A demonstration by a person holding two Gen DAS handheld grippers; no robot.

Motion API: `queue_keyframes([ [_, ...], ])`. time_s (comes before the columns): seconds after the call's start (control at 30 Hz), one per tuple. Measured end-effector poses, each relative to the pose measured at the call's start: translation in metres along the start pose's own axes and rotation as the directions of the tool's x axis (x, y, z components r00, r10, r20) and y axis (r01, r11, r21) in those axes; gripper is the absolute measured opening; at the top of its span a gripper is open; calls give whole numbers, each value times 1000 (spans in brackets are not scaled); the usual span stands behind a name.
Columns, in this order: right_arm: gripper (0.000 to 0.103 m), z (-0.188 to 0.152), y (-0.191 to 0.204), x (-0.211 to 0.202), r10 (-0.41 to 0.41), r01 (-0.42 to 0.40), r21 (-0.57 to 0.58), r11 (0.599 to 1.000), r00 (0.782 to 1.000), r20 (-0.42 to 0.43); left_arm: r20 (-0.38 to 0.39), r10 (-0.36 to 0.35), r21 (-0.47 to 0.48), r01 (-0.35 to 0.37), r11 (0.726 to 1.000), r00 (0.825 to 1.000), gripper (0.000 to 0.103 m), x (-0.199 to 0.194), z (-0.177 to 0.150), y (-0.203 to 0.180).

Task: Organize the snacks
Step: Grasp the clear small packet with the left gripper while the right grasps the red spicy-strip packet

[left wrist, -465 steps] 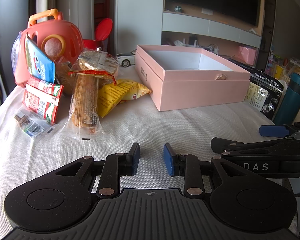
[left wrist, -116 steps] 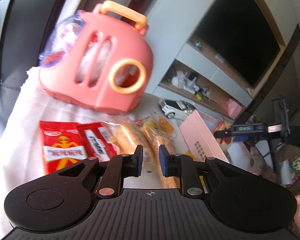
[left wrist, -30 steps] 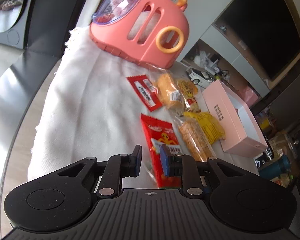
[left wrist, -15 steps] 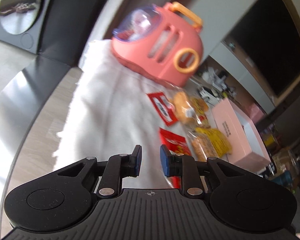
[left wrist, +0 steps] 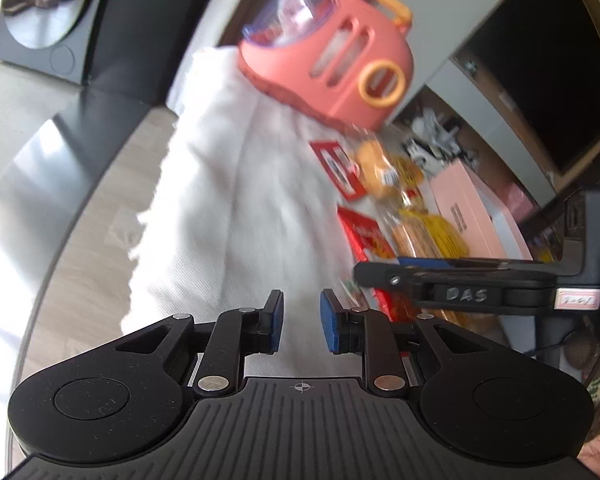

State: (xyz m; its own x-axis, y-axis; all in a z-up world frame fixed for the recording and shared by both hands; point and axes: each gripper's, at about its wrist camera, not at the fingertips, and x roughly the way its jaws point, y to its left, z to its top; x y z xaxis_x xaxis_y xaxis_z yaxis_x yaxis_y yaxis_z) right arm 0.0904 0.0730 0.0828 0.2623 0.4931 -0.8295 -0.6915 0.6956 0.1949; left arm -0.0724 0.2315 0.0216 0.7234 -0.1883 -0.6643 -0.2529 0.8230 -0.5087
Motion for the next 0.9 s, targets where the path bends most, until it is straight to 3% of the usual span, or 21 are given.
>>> queue_keyframes([
  [0.13,48,-22,-23,-38,41,-41,12,999,999,13,-16,-24,29,25,999,1000,24,11,-4,-16],
  [0.23,48,-45,-29,-53,33,-33,-14,999,999,8,-11,-32,63,32,997,999,24,21,-1,-34],
  [0.33,49,-70,-28,-62,28,-27,-64,998,1000,6,-30,2,155,3,988,1000,25,34,-3,-59],
  [0.4,50,-83,-23,-70,3,0,-109,994,1000,27,-41,65,268,-52,962,997,27,46,-10,-78],
  [0.57,72,-103,-20,-72,-34,40,-153,987,999,39,41,154,509,-153,847,987,40,52,-29,-111],
  [0.6,74,-107,-23,-71,-31,39,-156,987,998,51,44,159,521,-158,839,986,40,52,-31,-113],
  [0.73,79,-121,-16,-75,-53,71,-185,980,994,100,-12,145,453,-124,883,989,41,53,-24,-107],
  [0.8,81,-124,-15,-75,-55,76,-184,980,991,119,-23,136,442,-112,890,990,49,58,-21,-105],
  [0.9,86,-129,-15,-76,-47,70,-172,983,989,139,7,120,435,-111,894,993,49,66,-16,-102],
])
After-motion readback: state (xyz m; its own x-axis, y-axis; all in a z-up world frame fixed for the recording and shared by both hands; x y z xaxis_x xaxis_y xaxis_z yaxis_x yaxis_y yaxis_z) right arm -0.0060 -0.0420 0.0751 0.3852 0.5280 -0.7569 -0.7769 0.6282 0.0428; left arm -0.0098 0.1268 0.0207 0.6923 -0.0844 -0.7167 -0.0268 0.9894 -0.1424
